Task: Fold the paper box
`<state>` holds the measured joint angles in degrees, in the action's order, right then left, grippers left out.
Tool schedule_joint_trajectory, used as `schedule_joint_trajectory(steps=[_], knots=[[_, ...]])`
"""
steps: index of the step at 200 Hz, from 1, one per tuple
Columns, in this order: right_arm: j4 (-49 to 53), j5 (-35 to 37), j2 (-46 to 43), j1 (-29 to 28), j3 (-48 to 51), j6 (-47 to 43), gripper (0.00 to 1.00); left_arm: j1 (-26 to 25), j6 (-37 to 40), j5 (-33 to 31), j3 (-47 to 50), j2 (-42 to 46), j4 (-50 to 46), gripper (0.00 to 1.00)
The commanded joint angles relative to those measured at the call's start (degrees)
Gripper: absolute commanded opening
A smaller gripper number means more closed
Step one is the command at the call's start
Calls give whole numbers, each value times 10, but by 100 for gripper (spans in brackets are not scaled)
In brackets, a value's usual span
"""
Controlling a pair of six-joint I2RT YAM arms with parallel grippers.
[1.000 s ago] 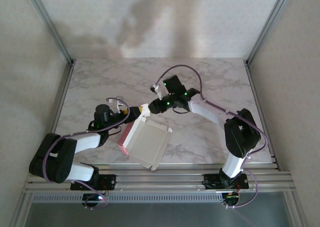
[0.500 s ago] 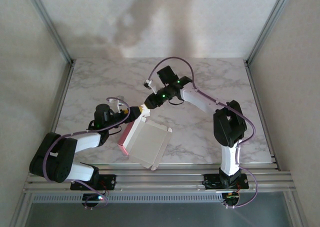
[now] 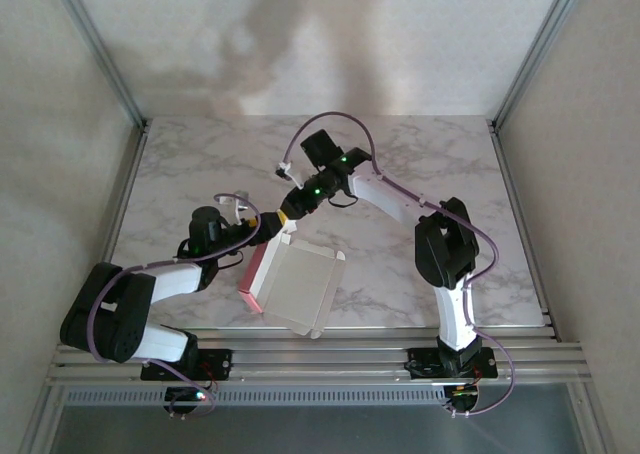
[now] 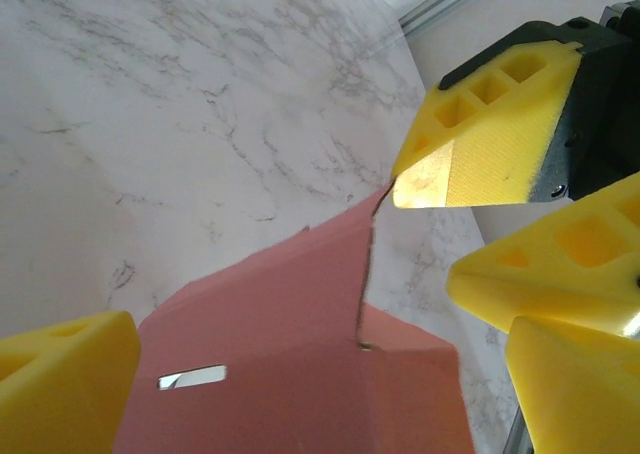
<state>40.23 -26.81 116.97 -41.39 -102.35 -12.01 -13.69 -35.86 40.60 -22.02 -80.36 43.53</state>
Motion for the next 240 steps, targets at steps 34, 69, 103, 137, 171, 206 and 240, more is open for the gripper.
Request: schedule_joint_trajectory(steps=[34,69,103,137,171,206,240], knots=[[17,59,10,-10,-24,-26,47,3,-7,23,-11,-6,18,93],[35,29,21,-11,-47,-36,51,3,-8,29,-12,-5,19,93],[51,11,36,-11,-66,-45,51,3,-8,41,-13,-6,24,89],[66,6,54,-11,-82,-51,48,4,-9,52,-16,-11,25,87],[70,13,50,-12,-75,-53,44,8,-10,53,-15,-8,24,87],[58,32,30,-11,-50,-50,35,8,-12,52,-15,-10,25,87],[55,53,24,-27,-40,-49,27,9,-20,53,-17,-10,30,87]])
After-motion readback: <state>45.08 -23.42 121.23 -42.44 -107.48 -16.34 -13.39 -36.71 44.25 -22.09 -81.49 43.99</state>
